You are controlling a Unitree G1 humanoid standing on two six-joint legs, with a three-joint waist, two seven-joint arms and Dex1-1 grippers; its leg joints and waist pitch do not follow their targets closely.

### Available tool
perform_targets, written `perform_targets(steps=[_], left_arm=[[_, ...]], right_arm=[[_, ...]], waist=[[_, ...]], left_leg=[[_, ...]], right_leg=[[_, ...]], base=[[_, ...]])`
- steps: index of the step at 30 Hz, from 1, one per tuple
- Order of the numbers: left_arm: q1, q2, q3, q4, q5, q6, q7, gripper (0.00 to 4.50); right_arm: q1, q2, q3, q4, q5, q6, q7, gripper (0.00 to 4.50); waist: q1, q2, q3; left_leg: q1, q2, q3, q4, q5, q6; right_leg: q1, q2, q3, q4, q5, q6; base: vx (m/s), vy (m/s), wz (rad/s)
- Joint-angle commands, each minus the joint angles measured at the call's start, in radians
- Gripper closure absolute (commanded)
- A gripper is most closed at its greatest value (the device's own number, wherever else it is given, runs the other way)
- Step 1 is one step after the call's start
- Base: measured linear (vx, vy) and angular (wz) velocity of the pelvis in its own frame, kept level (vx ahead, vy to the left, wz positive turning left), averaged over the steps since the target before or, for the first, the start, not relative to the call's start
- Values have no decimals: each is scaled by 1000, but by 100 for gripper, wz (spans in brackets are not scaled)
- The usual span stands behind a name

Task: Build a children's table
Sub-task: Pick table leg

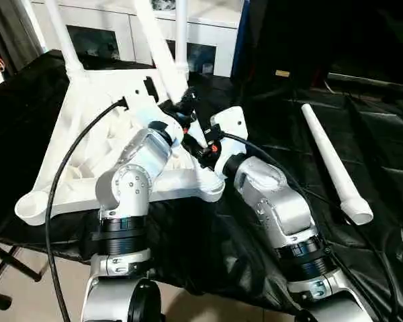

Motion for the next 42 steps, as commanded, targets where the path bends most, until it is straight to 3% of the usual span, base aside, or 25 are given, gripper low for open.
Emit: perform_targets(steps=[1, 5, 6, 7, 8, 12, 13, 15, 20, 23, 24, 35, 36, 39, 42], left_arm=[[-11, 2, -39, -24, -41, 21, -62, 255], [-9, 77, -72, -37, -64, 62, -195, 262], [-8, 109, -77, -41, -80, 80, -249, 262], [-8, 139, -81, -43, -94, 94, -299, 262], [-8, 139, -81, -43, -94, 94, -299, 262], [-10, 234, -96, -41, -155, 150, -490, 262], [-10, 236, -97, -40, -156, 151, -494, 262], [-18, 276, -92, -38, -231, 187, -637, 262], [-14, 316, -123, -70, -295, 217, -791, 262], [-14, 320, -133, -76, -303, 221, -811, 262], [-19, 324, -144, -72, -303, 220, -829, 262], [-25, 332, -134, -47, -290, 197, -838, 262], [-34, 322, -127, -31, -254, 164, -789, 206], [-48, 310, -110, -17, -245, 165, -735, 190], [-30, 288, -130, -52, -154, 124, -607, 151]], right_arm=[[-28, -12, -36, 2, 42, 8, 25, 194], [-48, -107, -44, -7, 95, 89, 167, 154], [-56, -146, -51, -10, 124, 137, 227, 153], [-62, -179, -56, -11, 143, 164, 276, 153], [-62, -179, -56, -11, 143, 164, 276, 153], [-79, -280, -69, -28, 239, 269, 452, 153], [-79, -282, -69, -29, 241, 271, 456, 153], [-75, -329, -57, -61, 305, 310, 567, 153], [-61, -370, -21, -95, 337, 327, 667, 153], [-58, -376, -13, -102, 341, 333, 685, 153], [-55, -386, -1, -107, 347, 349, 704, 181], [-44, -387, 23, -111, 338, 364, 699, 250], [-47, -374, 18, -103, 332, 355, 675, 252], [-50, -356, 10, -92, 325, 348, 642, 255], [-46, -293, -12, -90, 298, 301, 533, 259]], waist=[[-6, 4, -76], [-3, 5, -76], [-4, 5, -76], [-5, -3, -76], [0, 1, -79], [0, -2, -79], [0, -3, -78], [2, -5, -79], [2, -3, -78], [4, -4, -78], [4, -5, -77], [5, -7, -78], [4, -8, -78], [5, -4, -79], [5, -6, -81]], left_leg=[[14, 19, -8, -71, -204, -40], [14, 19, -7, -68, -190, -31], [12, 20, -6, -68, -180, -32], [13, 17, -5, -67, -180, -26], [14, 19, -5, -66, -165, -19], [14, 19, -4, -64, -145, -9], [13, 18, -3, -64, -147, -7], [15, 19, -2, -62, -141, -2], [14, 21, -2, -62, -141, -5], [15, 22, -3, -63, -152, -11], [15, 22, -2, -63, -157, -12], [14, 21, -3, -62, -147, -19], [13, 21, -3, -62, -146, -20], [15, 21, -2, -61, -146, -26], [14, 23, -6, -63, -149, -35]], right_leg=[[51, -74, 53, -78, -171, -88], [54, -71, 52, -74, -151, -97], [54, -74, 53, -73, -137, -109], [57, -72, 51, -75, -144, -112], [58, -73, 52, -70, -142, -114], [59, -75, 50, -69, -144, -136], [59, -74, 50, -70, -149, -137], [60, -76, 50, -70, -165, -146], [56, -76, 50, -68, -160, -165], [57, -77, 50, -70, -186, -159], [56, -77, 50, -72, -199, -156], [55, -77, 49, -73, -222, -139], [56, -76, 49, -73, -220, -139], [53, -76, 49, -71, -207, -144], [58, -79, 49, -71, -200, -136]], base=[[0, 0, 0], [0, 0, 0], [0, 0, 0], [0, 0, 0], [0, 0, 0], [0, 0, 0], [0, 0, 0], [0, 0, 0], [0, 0, 0], [0, 0, 0], [0, 0, 0], [0, 0, 0], [0, 0, 0], [0, 0, 0], [0, 0, 0]])
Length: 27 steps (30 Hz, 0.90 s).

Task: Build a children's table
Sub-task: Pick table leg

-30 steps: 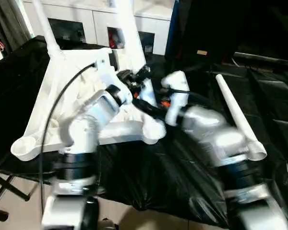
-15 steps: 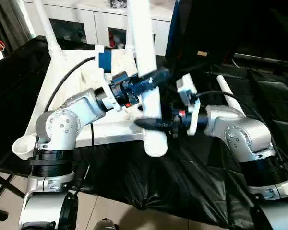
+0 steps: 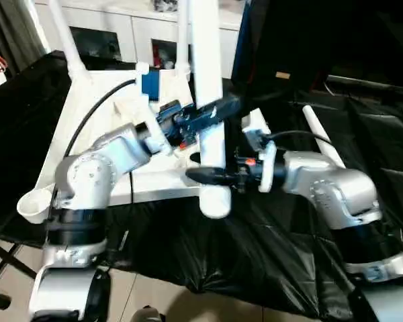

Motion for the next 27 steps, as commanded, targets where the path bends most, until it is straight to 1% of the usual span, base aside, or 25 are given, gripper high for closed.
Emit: perform_targets(steps=[1, 2, 3, 4, 5, 6, 7, 8, 9, 10, 11, 12, 13, 14, 15, 16, 17, 19, 20, 22, 23, 24, 26, 27], left_arm=[[2, -10, -13, -24, 62, -28, 68, 151], [13, -29, -20, -36, 97, -42, 126, 147], [20, -53, -21, -39, 148, -82, 203, 147], [24, -83, -15, -38, 193, -106, 300, 147], [24, -83, -15, -38, 193, -106, 300, 147], [29, -120, -4, -40, 240, -123, 423, 147], [31, -141, 7, -44, 247, -120, 477, 147], [36, -175, 28, -53, 253, -108, 558, 147], [38, -187, 32, -56, 260, -105, 587, 147], [39, -194, 33, -60, 266, -104, 604, 147], [42, -201, 32, -62, 274, -106, 618, 147], [51, -222, 29, -68, 302, -112, 659, 147], [57, -236, 25, -72, 323, -121, 683, 147], [59, -241, 22, -72, 329, -126, 686, 164], [61, -245, 21, -73, 331, -131, 690, 181], [61, -249, 23, -74, 333, -136, 695, 181], [62, -256, 28, -75, 329, -142, 700, 181], [62, -266, 28, -83, 323, -144, 720, 211], [62, -273, 25, -93, 319, -137, 734, 223], [63, -280, 26, -98, 313, -134, 732, 226], [63, -284, 29, -99, 308, -133, 729, 241], [65, -294, 38, -101, 289, -134, 714, 254], [66, -295, 41, -101, 278, -135, 698, 259], [66, -291, 40, -100, 269, -136, 682, 259]], right_arm=[[1, 21, -21, -6, -15, -38, -54, 259], [4, 44, -21, -12, -24, -50, -87, 259], [7, 63, -20, -20, -29, -53, -116, 259], [11, 88, -16, -25, -43, -63, -159, 259], [11, 88, -16, -25, -43, -63, -159, 259], [14, 126, -16, -27, -63, -74, -222, 259], [13, 148, -16, -22, -81, -84, -262, 259], [9, 184, -13, -9, -117, -101, -332, 259], [7, 197, -11, -2, -131, -110, -356, 259], [6, 206, -9, 2, -139, -115, -371, 259], [4, 217, -12, 8, -143, -119, -388, 259], [-2, 249, -19, 26, -157, -129, -440, 259], [-7, 268, -19, 37, -171, -143, -472, 259], [-8, 271, -17, 38, -177, -148, -481, 259], [-8, 273, -16, 39, -178, -148, -486, 260], [-8, 275, -16, 39, -178, -147, -490, 260], [-8, 277, -15, 39, -181, -149, -494, 260], [-6, 289, -17, 38, -192, -150, -506, 260], [-3, 299, -19, 38, -201, -154, -518, 260], [-3, 303, -19, 39, -206, -157, -524, 260], [-2, 304, -19, 39, -208, -160, -526, 260], [-2, 305, -15, 41, -212, -168, -532, 260], [-2, 302, -10, 41, -218, -176, -538, 260], [-4, 301, -11, 42, -220, -177, -539, 225]], waist=[[-2, -2, -79], [-2, -1, -79], [-3, -1, -79], [-2, -4, -80], [-2, -4, -80], [-3, -1, -79], [-5, -4, -78], [-6, -5, -79], [-10, -7, -77], [-7, -7, -78], [-7, -6, -79], [-9, -5, -77], [-11, -7, -77], [-10, -6, -77], [-9, -5, -78], [-7, -3, -78], [-7, -3, -78], [-6, -4, -77], [-7, -4, -78], [-8, -6, -77], [-8, -6, -76], [-9, -1, -76], [-8, -3, -76], [-9, -2, -76]], left_leg=[[11, 23, -6, -66, -149, -35], [11, 23, -6, -66, -147, -37], [11, 25, -7, -66, -144, -38], [10, 22, -6, -66, -141, -36], [10, 22, -6, -66, -141, -36], [11, 25, -7, -66, -144, -43], [8, 22, -6, -66, -146, -41], [10, 24, -6, -66, -148, -50], [8, 20, -6, -67, -157, -48], [8, 20, -6, -66, -156, -49], [9, 20, -7, -65, -153, -48], [10, 22, -7, -68, -156, -47], [9, 21, -7, -68, -158, -47], [11, 22, -7, -69, -162, -48], [11, 21, -8, -69, -162, -49], [14, 22, -7, -68, -163, -48], [14, 22, -7, -68, -163, -48], [11, 21, -8, -69, -167, -51], [11, 22, -8, -70, -170, -52], [11, 21, -8, -70, -173, -52], [11, 20, -8, -70, -176, -51], [11, 20, -8, -70, -180, -53], [11, 20, -8, -70, -181, -54], [12, 20, -9, -70, -183, -54]], right_leg=[[55, -78, 49, -74, -203, -128], [56, -78, 49, -73, -200, -127], [56, -78, 49, -73, -188, -125], [59, -77, 49, -75, -188, -119], [59, -77, 49, -75, -188, -119], [56, -77, 50, -72, -179, -117], [58, -76, 50, -76, -187, -114], [55, -78, 50, -72, -195, -114], [57, -78, 48, -79, -224, -107], [57, -79, 48, -80, -235, -99], [56, -77, 49, -79, -232, -93], [51, -76, 50, -79, -223, -88], [52, -76, 49, -80, -220, -86], [50, -76, 49, -81, -224, -84], [52, -76, 49, -79, -218, -80], [49, -74, 51, -79, -200, -79], [49, -74, 51, -79, -200, -79], [51, -75, 51, -77, -176, -81], [51, -75, 50, -76, -170, -83], [52, -75, 50, -77, -174, -84], [52, -75, 51, -78, -184, -77], [51, -75, 51, -80, -188, -77], [51, -75, 51, -80, -188, -74], [51, -75, 50, -79, -190, -73]], base=[[0, 0, 0], [0, 0, 0], [0, 0, 0], [0, 0, 0], [0, 0, 0], [0, 0, 0], [0, 0, 0], [0, 0, 0], [0, 0, 0], [0, 0, 0], [0, 0, 0], [0, 0, 0], [0, 0, 0], [0, 0, 0], [0, 0, 0], [0, 0, 0], [0, 0, 0], [0, 0, 0], [0, 0, 0], [0, 0, 0], [0, 0, 0], [0, 0, 0], [0, 0, 0], [0, 0, 0]])
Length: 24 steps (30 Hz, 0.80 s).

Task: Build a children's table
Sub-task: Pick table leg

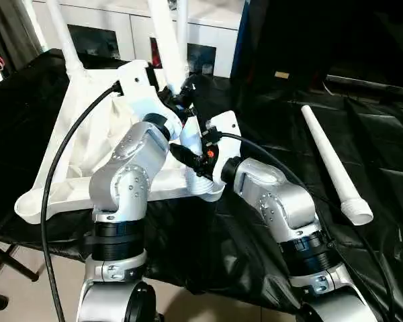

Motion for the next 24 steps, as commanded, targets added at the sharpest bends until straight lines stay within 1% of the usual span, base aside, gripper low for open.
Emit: perform_targets(steps=[1, 2, 4, 5, 6, 7, 8, 9, 10, 11, 12, 13, 14, 15, 16, 18, 19, 20, 22, 24], left_arm=[[13, -5, -3, 7, -58, 18, -46, 259], [11, 3, -1, 9, -72, 19, -71, 261], [9, 22, -2, 13, -92, 22, -116, 264], [7, 54, -4, 18, -121, 33, -190, 265], [5, 81, -5, 21, -143, 43, -251, 266], [2, 108, -4, 27, -158, 53, -302, 267], [-2, 124, 1, 34, -170, 64, -332, 267], [-16, 161, 11, 50, -204, 82, -417, 267], [-16, 162, 11, 51, -205, 83, -420, 267], [-26, 189, 10, 62, -223, 97, -477, 267], [-29, 198, 7, 66, -227, 104, -495, 268], [-32, 210, 4, 70, -228, 101, -523, 268], [-40, 227, 0, 79, -229, 98, -548, 268], [-40, 227, 0, 79, -229, 98, -548, 268], [-46, 237, -3, 86, -229, 95, -562, 268], [-69, 274, -15, 98, -254, 102, -645, 268], [-73, 281, -19, 99, -259, 103, -664, 268], [-78, 296, -31, 97, -269, 101, -711, 268], [-81, 309, -40, 90, -295, 118, -764, 268], [-80, 309, -39, 78, -321, 137, -797, 268]], right_arm=[[-28, 0, -19, -31, 17, -35, -5, 225], [-31, -1, -28, -30, 27, -28, 3, 204], [-37, -8, -44, -27, 43, -17, 18, 182], [-47, -26, -65, -18, 55, -6, 39, 173], [-54, -49, -72, -15, 70, 13, 76, 165], [-58, -80, -70, -18, 87, 36, 130, 155], [-59, -103, -63, -23, 97, 51, 167, 155], [-57, -162, -51, -39, 133, 104, 262, 147], [-57, -164, -51, -39, 135, 106, 266, 130], [-56, -203, -41, -45, 151, 127, 328, 121], [-55, -214, -36, -46, 151, 127, 345, 116], [-53, -230, -31, -51, 156, 129, 372, 115], [-51, -251, -25, -59, 167, 133, 405, 114], [-51, -251, -25, -59, 167, 133, 405, 114], [-50, -265, -23, -64, 175, 137, 426, 114], [-55, -308, -15, -76, 195, 152, 486, 114], [-57, -314, -14, -76, 198, 155, 493, 114], [-65, -324, -15, -71, 204, 165, 504, 114], [-73, -332, -13, -67, 210, 177, 520, 114], [-77, -338, -5, -66, 210, 180, 538, 114]], waist=[[-5, 3, -77], [-5, 3, -76], [-4, 5, -77], [-5, 6, -77], [-4, 6, -79], [-4, 7, -79], [-2, 9, -78], [-3, 8, -77], [-2, 7, -76], [0, 1, -78], [2, 3, -78], [0, 3, -79], [1, -1, -79], [2, 2, -80], [1, -1, -79], [2, -5, -78], [3, -3, -79], [2, -4, -78], [2, -3, -79], [2, -3, -79]], left_leg=[[14, 20, -8, -69, -181, -53], [14, 18, -7, -70, -185, -51], [15, 20, -8, -70, -187, -54], [18, 20, -7, -70, -190, -54], [18, 17, -6, -69, -181, -51], [17, 17, -7, -70, -178, -50], [20, 19, -6, -69, -183, -49], [17, 20, -6, -70, -178, -47], [17, 14, -4, -68, -178, -41], [15, 17, -5, -68, -163, -33], [13, 17, -5, -67, -152, -31], [12, 19, -5, -67, -147, -31], [14, 18, -4, -66, -145, -26], [14, 20, -4, -66, -139, -27], [13, 19, -4, -65, -139, -27], [14, 18, -3, -64, -137, -22], [16, 19, -3, -64, -134, -22], [14, 19, -2, -64, -134, -20], [14, 20, -2, -64, -131, -20], [15, 20, -2, -64, -134, -23]], right_leg=[[51, -75, 51, -77, -184, -79], [51, -75, 51, -78, -191, -80], [50, -75, 51, -76, -191, -85], [47, -73, 51, -78, -184, -87], [49, -72, 51, -73, -175, -89], [50, -72, 50, -72, -172, -92], [49, -70, 50, -72, -162, -96], [52, -72, 51, -70, -144, -104], [54, -69, 50, -73, -150, -104], [58, -72, 51, -70, -144, -105], [58, -73, 51, -69, -140, -107], [58, -74, 51, -69, -138, -109], [58, -75, 50, -71, -146, -113], [58, -77, 51, -68, -144, -122], [58, -77, 51, -69, -143, -126], [58, -76, 50, -69, -161, -132], [57, -77, 50, -68, -169, -134], [58, -77, 50, -69, -170, -137], [56, -77, 50, -67, -171, -144], [57, -77, 49, -66, -164, -156]], base=[[0, 0, 0], [0, 0, 0], [0, 0, 0], [0, 0, 0], [0, 0, 0], [0, 0, 0], [0, 0, 0], [0, 0, 0], [0, 0, 0], [0, 0, 0], [0, 0, 0], [0, 0, 0], [0, 0, 0], [0, 0, 0], [0, 0, 0], [0, 0, 0], [0, 0, 0], [0, 0, 0], [0, 0, 0], [0, 0, 0]])
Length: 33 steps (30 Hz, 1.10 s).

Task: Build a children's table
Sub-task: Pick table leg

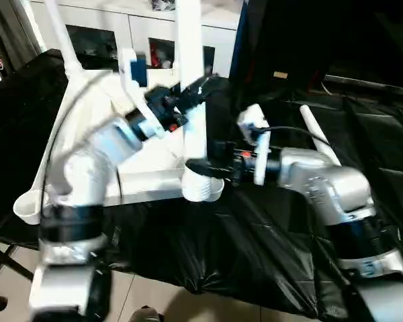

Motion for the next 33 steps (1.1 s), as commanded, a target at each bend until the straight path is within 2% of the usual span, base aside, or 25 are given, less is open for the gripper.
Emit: perform_targets(steps=[1, 11, 12, 13, 27, 28, 30, 33], left_arm=[[-18, -2, -15, -35, -37, 17, -47, 268], [-9, 7, -31, -37, -69, 32, -101, 268], [-6, 9, -32, -44, -75, 41, -112, 268], [-3, 11, -34, -49, -78, 44, -121, 268], [-1, 16, -45, -55, -86, 55, -141, 268], [-1, 16, -46, -55, -87, 54, -142, 268], [-2, 16, -48, -53, -87, 53, -142, 268], [-2, 17, -49, -52, -88, 52, -144, 268]], right_arm=[[-20, -17, 3, -12, -4, 8, 6, 114], [-26, -33, 28, -3, -6, -19, 63, 114], [-26, -35, 29, -5, -5, -17, 71, 114], [-26, -36, 30, -5, -5, -15, 77, 114], [-25, -43, 53, 9, -9, -21, 126, 114], [-25, -42, 53, 10, -9, -20, 126, 131], [-22, -39, 55, 11, -8, -19, 131, 131], [-21, -37, 54, 11, -8, -19, 134, 159]], waist=[[0, -2, -79], [1, -3, -79], [0, -11, -79], [1, -6, -79], [2, -8, -80], [2, -7, -80], [2, -6, -80], [2, -6, -80]], left_leg=[[13, 20, -3, -63, -134, -23], [13, 21, -3, -63, -141, -27], [13, 20, -1, -63, -135, -23], [13, 22, -3, -63, -132, -23], [13, 21, -2, -62, -134, -24], [13, 21, -3, -62, -133, -25], [14, 21, -3, -62, -135, -25], [13, 21, -3, -62, -136, -25]], right_leg=[[57, -78, 49, -67, -168, -151], [57, -78, 49, -68, -191, -142], [58, -77, 49, -69, -188, -141], [56, -78, 49, -67, -188, -144], [57, -77, 49, -68, -196, -140], [57, -77, 49, -67, -195, -141], [57, -77, 49, -67, -190, -143], [57, -77, 49, -67, -190, -144]], base=[[0, 0, 0], [0, 0, 0], [0, 0, 0], [0, 0, 0], [0, 0, 0], [0, 0, 0], [0, 0, 0], [0, 0, 0]])
